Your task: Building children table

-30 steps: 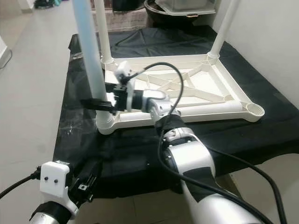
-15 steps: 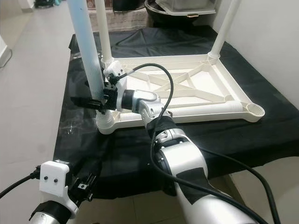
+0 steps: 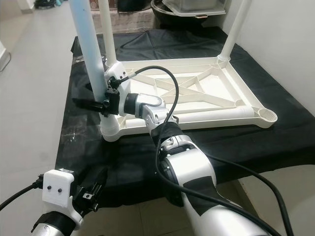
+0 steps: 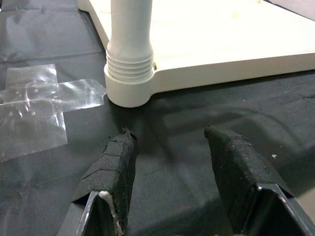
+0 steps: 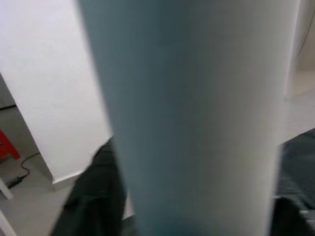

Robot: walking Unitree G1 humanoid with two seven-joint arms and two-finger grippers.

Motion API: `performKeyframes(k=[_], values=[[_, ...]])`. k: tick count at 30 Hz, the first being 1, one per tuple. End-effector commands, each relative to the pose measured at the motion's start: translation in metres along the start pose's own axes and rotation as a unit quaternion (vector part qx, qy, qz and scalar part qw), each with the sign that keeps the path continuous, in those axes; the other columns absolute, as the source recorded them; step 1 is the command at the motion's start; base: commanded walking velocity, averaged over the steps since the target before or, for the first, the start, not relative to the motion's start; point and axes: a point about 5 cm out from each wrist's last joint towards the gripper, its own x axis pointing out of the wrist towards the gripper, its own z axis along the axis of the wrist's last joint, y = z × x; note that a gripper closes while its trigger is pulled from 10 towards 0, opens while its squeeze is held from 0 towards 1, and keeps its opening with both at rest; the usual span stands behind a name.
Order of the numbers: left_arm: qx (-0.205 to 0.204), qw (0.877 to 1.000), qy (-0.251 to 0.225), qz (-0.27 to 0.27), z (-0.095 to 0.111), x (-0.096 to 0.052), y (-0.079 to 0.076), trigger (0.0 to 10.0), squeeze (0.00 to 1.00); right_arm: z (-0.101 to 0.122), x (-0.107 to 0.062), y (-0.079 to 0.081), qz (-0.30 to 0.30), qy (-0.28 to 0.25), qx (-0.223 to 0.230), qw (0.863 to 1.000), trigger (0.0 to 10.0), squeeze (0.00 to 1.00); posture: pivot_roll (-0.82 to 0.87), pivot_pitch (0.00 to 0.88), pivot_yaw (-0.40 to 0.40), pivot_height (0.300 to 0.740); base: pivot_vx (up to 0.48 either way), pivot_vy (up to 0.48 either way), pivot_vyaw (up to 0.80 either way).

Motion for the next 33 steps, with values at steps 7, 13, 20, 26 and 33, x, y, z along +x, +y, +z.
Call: performKeyframes(k=[7,13,20,26,33], values=[[0.005,1.000,0.008,0.004,-0.004,0.000,0.001,10.0,0.00,-0.003,0.008,0.006,0.011,0.001,-0.001,1.000,0.0,0.00,0.10,0.156,-0.061,0.740,0.000,0.000,0.00],[0.017,1.000,-0.001,0.022,-0.001,0.002,0.011,10.0,0.00,-0.008,0.008,0.004,-0.026,-0.003,-0.002,1.000,0.0,0.00,0.10,0.151,-0.061,0.740,0.000,0.000,0.00],[0.043,0.997,-0.018,0.064,0.006,0.005,0.033,10.0,0.00,-0.019,-0.006,-0.010,-0.161,0.007,-0.015,0.987,0.0,0.00,0.09,0.145,-0.052,0.740,0.000,0.000,0.00],[0.061,0.992,-0.036,0.107,0.014,0.008,0.055,10.0,0.00,-0.047,-0.048,-0.039,-0.519,0.071,0.006,0.852,0.0,0.00,0.08,0.138,-0.043,0.740,0.000,0.000,0.00],[0.058,0.993,-0.035,0.097,0.013,0.011,0.048,10.0,0.00,-0.044,-0.053,-0.036,-0.701,0.023,0.076,0.708,0.0,0.00,0.10,0.128,-0.050,0.740,0.000,0.000,0.00]])
